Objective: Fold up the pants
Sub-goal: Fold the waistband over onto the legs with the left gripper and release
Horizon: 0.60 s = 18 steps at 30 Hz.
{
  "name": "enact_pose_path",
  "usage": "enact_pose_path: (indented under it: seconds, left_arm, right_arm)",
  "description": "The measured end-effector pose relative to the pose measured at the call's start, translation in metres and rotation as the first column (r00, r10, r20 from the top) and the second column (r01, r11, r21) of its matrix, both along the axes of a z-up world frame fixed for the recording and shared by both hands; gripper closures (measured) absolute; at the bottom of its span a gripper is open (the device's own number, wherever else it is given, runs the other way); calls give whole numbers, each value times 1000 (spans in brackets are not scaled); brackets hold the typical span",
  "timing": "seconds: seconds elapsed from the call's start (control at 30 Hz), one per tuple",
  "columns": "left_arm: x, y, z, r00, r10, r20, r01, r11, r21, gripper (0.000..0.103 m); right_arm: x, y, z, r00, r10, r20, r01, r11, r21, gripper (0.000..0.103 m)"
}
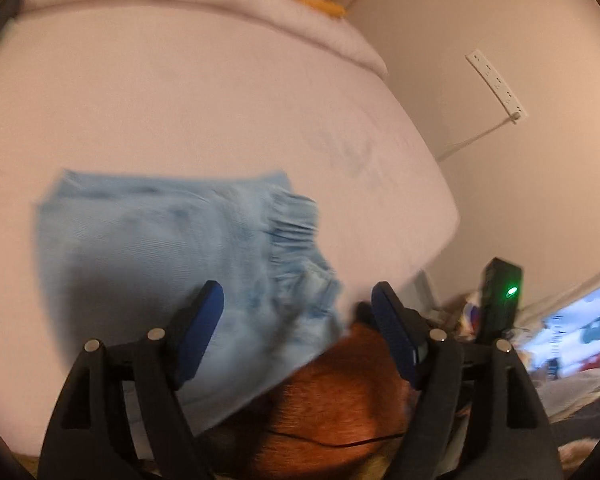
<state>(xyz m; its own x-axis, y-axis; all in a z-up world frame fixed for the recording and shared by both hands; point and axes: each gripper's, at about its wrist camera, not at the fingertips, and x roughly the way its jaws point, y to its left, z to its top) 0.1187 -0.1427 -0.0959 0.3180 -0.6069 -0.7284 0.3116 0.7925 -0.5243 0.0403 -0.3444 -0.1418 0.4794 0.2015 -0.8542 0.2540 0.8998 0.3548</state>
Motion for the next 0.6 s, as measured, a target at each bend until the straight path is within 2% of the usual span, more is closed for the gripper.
enact_pose_path:
  seconds: [0.1, 0.2, 0.4, 0.57, 0.6]
  left_arm:
    - [-11, 26, 3, 995, 82, 61, -88, 991, 102, 23]
    - [-16, 53, -5, 982, 177, 64, -186, 965, 186, 23]
    - [-24, 90, -20, 959, 283, 11, -279, 939, 201, 23]
    - [-32, 101, -17, 947, 320, 7, -315, 926, 209, 23]
    - [-33, 98, -16, 946, 323, 9, -318, 925, 206, 23]
  right_arm:
    - [1, 2, 13, 999, 14, 36, -14, 1000, -21, 13]
    - [7, 6, 20, 997, 33, 63, -33, 999, 1, 11]
    - [32, 40, 23, 977, 175, 120, -183, 981, 56, 8]
    - [55, 68, -3, 971, 233, 59, -235, 972, 24, 9]
    - [58, 70, -11, 975, 218, 35, -219, 976, 10, 16]
